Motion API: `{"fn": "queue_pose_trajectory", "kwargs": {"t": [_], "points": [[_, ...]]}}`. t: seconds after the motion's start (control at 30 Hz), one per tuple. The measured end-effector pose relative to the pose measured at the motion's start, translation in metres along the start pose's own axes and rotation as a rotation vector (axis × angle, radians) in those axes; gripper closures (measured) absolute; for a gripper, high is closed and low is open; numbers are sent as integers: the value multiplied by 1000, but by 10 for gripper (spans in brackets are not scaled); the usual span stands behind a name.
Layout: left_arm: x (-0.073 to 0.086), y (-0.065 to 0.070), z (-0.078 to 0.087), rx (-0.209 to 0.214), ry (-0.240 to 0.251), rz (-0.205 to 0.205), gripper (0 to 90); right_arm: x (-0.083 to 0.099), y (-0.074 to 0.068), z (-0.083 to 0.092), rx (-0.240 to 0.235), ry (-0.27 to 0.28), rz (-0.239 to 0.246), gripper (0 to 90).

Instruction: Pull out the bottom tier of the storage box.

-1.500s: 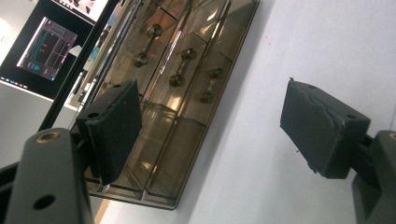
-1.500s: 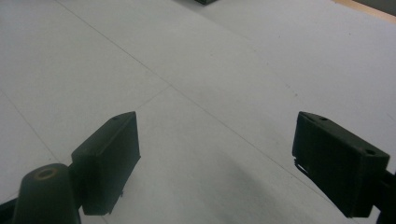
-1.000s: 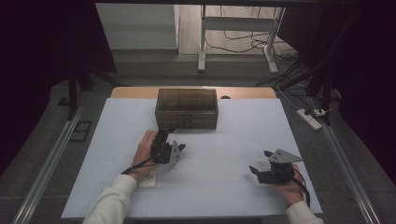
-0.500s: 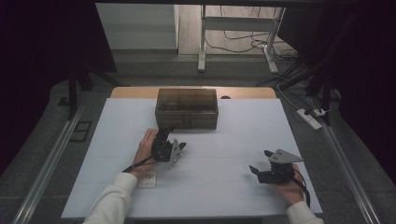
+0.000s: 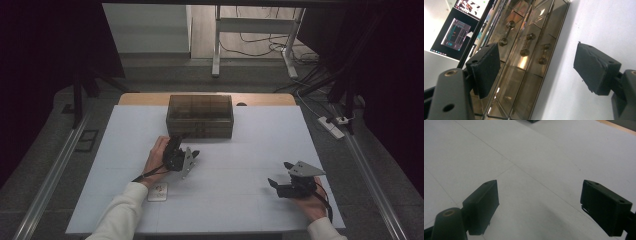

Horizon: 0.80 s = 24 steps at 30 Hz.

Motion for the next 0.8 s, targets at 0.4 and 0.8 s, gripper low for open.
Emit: {"fn": "queue_pose_trajectory", "kwargs": {"t": [0.4,0.8], "points": [[2,1,-8,-1,0,-16,222,2,-1,5,12,3,-8,148],[2,1,-12,0,5,-35,242,3,-1,6,11,2,-8,149]]}}
Point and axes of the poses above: each handheld gripper's, and its own axes: z roughly backward along the jaws, x roughly out of its underside, y roughly to its right, the point moved 4 cm from there along -z, roughly forward along the jaws, and after that the axes turned 14 degrees about z, right-handed, at the moved point
